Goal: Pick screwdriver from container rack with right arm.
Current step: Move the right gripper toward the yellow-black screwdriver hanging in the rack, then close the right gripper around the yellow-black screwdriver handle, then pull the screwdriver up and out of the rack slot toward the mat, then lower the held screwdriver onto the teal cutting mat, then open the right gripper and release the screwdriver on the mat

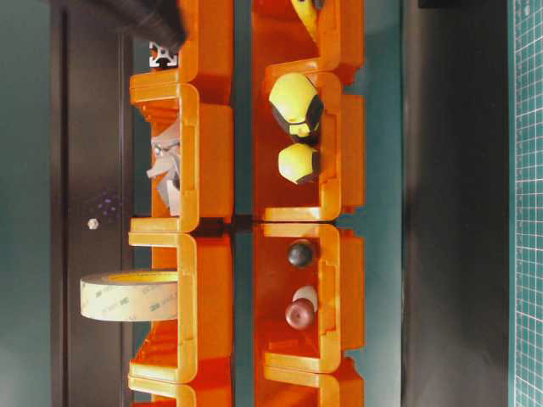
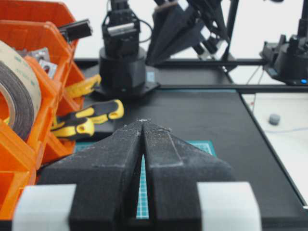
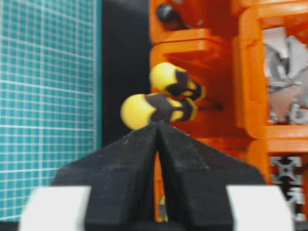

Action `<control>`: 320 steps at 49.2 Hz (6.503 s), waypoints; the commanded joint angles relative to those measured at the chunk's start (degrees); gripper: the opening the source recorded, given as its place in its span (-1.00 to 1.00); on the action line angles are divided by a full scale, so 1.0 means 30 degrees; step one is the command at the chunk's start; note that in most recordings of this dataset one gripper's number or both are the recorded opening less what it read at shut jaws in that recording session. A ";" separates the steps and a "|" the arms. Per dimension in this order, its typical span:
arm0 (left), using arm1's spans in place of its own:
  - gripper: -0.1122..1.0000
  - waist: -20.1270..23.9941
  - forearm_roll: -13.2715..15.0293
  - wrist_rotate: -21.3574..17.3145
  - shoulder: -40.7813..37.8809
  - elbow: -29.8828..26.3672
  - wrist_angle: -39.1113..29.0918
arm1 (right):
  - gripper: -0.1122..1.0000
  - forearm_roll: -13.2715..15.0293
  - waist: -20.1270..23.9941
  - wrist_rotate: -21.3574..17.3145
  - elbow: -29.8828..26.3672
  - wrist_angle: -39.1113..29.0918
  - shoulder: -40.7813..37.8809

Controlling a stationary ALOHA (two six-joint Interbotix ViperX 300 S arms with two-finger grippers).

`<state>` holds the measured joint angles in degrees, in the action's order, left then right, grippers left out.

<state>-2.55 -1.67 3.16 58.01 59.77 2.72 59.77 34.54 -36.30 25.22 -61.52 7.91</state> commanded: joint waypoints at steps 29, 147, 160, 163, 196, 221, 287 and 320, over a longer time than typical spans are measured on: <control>-0.80 -0.0732 -0.0059 0.0146 -0.0469 -0.0498 0.0088 | 0.72 0.3984 -0.0410 -0.0293 0.0996 -0.0967 -0.2285; -0.80 -0.0674 -0.0059 0.0703 -0.0557 -0.0410 0.0029 | -0.09 0.1084 0.0937 -0.1963 -0.1436 -0.8232 -0.4395; -0.80 -0.0674 -0.0059 0.0732 -0.0527 -0.0410 0.0000 | -0.09 0.1084 0.2227 -0.0938 -0.2930 -1.0928 -0.4570; -0.80 -0.0674 -0.0059 0.0732 -0.0498 -0.0439 0.0029 | -0.09 0.1084 0.2666 -0.0674 -0.3369 -1.1250 -0.4688; -0.80 -0.0732 -0.0059 0.1553 -0.0029 -0.0908 -0.0059 | -0.09 0.2168 0.6240 0.3281 -1.0635 -1.3477 -0.8086; -0.80 -0.0850 -0.0059 0.2783 0.0205 -0.1582 -0.2021 | -0.09 0.0410 0.5537 0.2021 -0.7910 -0.6826 -0.9258; -0.80 -0.0908 -0.0059 0.2812 0.0381 -0.1553 -0.2285 | -0.11 0.0322 -0.0439 0.0791 -0.3047 0.4746 -0.8379; -0.80 -0.0908 -0.0059 0.2812 0.0439 -0.1523 -0.2344 | 0.70 -0.1611 -0.0762 0.0088 -0.3105 0.6064 -0.8467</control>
<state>-5.19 -1.67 11.43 59.50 56.78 -4.57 54.84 31.90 -35.24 17.23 -44.12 -18.81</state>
